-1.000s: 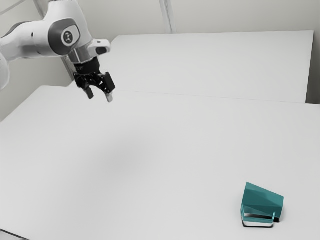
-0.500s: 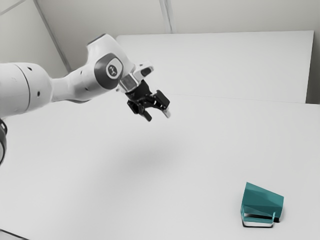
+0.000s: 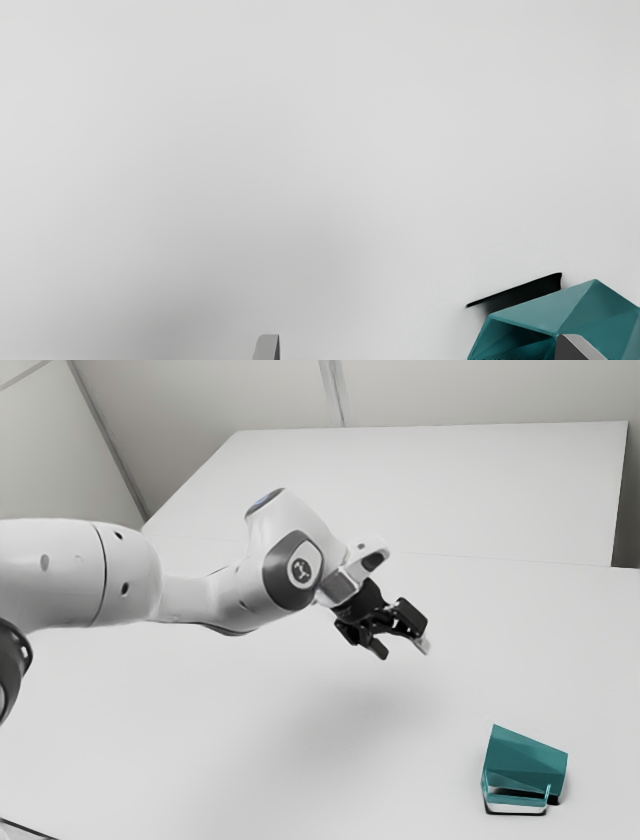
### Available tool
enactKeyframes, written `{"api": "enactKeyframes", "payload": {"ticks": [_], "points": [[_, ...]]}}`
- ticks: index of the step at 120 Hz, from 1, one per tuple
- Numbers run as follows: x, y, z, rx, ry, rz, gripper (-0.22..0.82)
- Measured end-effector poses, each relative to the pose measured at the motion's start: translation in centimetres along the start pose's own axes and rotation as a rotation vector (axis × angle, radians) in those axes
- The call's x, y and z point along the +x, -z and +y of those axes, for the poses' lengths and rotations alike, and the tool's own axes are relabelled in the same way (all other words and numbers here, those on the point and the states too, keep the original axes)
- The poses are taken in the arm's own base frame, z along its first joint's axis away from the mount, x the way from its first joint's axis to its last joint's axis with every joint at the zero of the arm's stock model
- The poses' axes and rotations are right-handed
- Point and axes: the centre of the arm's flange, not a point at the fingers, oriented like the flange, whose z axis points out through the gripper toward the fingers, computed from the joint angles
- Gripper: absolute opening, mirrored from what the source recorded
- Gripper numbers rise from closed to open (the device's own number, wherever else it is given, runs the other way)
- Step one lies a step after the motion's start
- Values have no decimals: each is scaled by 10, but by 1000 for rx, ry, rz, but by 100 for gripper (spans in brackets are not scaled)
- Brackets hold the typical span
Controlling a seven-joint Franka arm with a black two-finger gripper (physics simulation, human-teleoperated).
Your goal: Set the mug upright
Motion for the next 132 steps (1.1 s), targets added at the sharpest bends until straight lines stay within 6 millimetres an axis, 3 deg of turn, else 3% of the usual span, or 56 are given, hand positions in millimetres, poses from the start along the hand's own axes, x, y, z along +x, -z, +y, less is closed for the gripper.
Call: {"api": "enactKeyframes", "payload": {"ticks": [11, 22, 32, 48, 60, 74, 94, 115, 132], "points": [[-23, -16, -3, -4, 23, -33, 60], [-38, -26, 17, -19, 1, -51, 60], [-52, -28, 31, -27, -20, -61, 60], [-77, -22, 25, -23, -4, -63, 60], [-81, -32, 30, -20, -5, -45, 60], [-81, -57, 69, -37, -57, -30, 60], [-88, -81, 97, -54, -75, -3, 60], [-99, -99, 109, -71, -47, 20, 60], [-94, -113, 115, -79, -32, 35, 60]]}}
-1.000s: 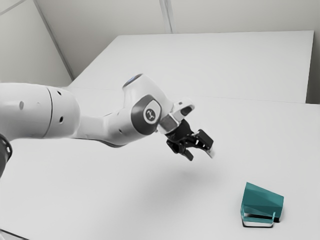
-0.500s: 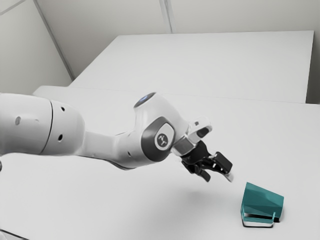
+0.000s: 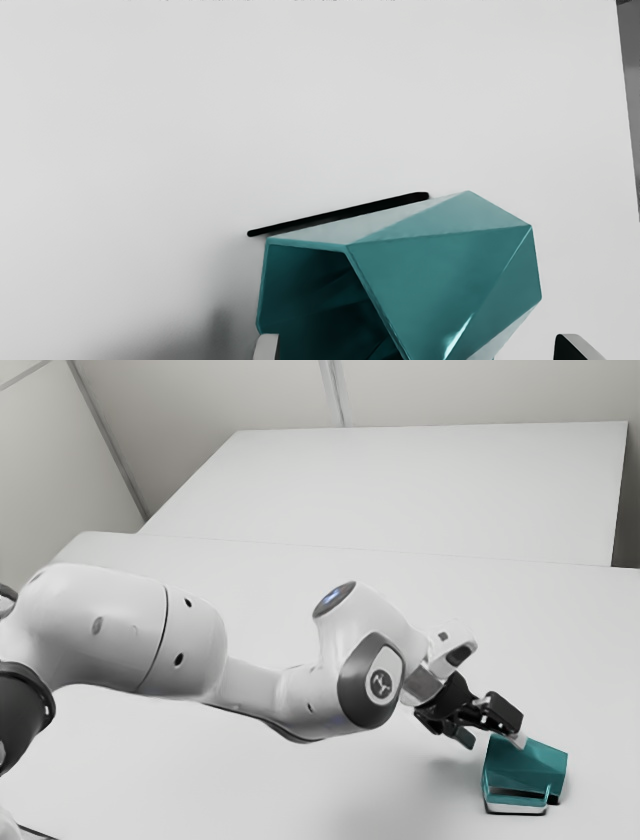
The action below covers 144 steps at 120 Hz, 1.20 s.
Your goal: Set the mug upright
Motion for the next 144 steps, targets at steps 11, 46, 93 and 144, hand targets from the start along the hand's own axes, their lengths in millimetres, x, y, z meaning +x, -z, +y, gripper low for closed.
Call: {"api": "enactKeyframes", "payload": {"ticks": [11, 46, 93, 144], "points": [[3, -6, 8, -7, -8, 8, 56], [-13, -17, 22, -6, -25, 17, 35], [-5, -11, 43, -31, -44, 49, 18], [-3, -20, 74, -66, -38, 48, -7]]}}
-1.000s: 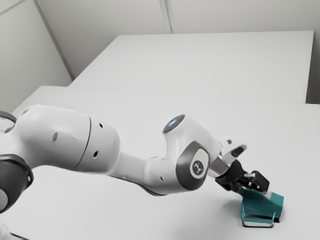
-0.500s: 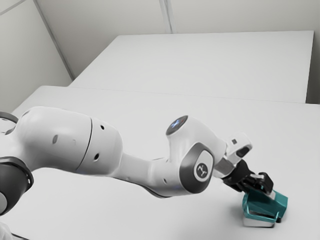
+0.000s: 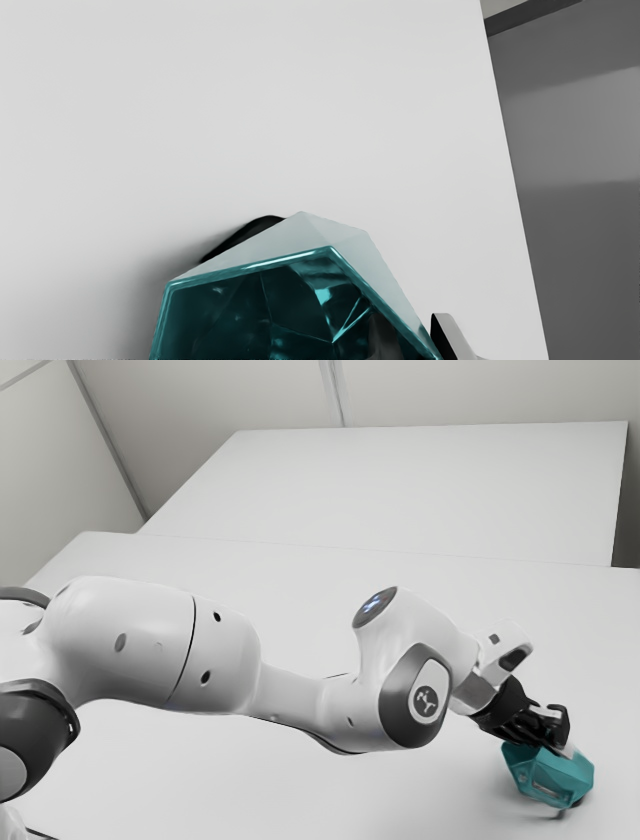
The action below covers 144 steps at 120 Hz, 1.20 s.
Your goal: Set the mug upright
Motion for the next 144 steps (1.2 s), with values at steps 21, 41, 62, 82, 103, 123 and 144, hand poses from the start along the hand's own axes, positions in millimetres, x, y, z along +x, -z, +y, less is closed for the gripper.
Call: {"api": "enactKeyframes", "payload": {"ticks": [21, 41, 62, 82, 103, 123, 144], "points": [[2, 2, -1, 1, 14, 1, -14], [12, 24, -3, -2, 27, 13, -16], [54, 79, -39, 67, -2, 3, -17], [85, 118, -94, 251, -96, -52, -16], [110, 149, -145, 418, -139, -78, -17], [121, 167, -172, 497, -133, -101, -18], [128, 189, -206, 558, -89, -121, -18]]}}
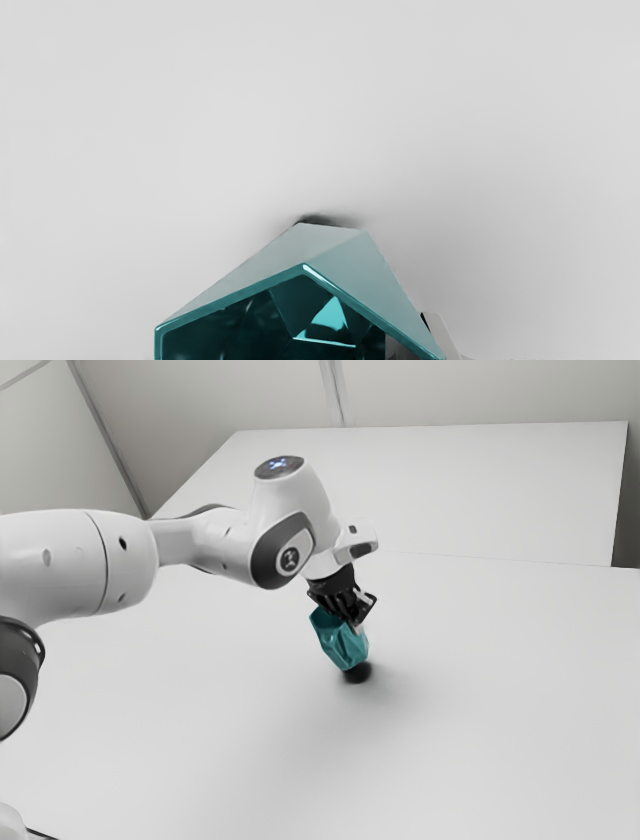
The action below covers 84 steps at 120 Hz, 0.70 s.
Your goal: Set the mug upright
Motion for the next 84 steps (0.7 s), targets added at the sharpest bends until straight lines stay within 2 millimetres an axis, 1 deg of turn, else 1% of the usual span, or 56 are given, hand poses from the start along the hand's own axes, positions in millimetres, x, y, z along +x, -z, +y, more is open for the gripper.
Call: {"api": "enactKeyframes", "payload": {"ticks": [12, 34, 44, 68, 84], "points": [[0, 1, -17, 23, 18, -16, -18], [-2, 4, -62, 65, 77, -46, -18], [-3, 5, -78, 79, 99, -59, -18], [-8, 5, -97, 99, 126, -94, -18], [-18, -1, -96, 99, 142, -167, -18]]}}
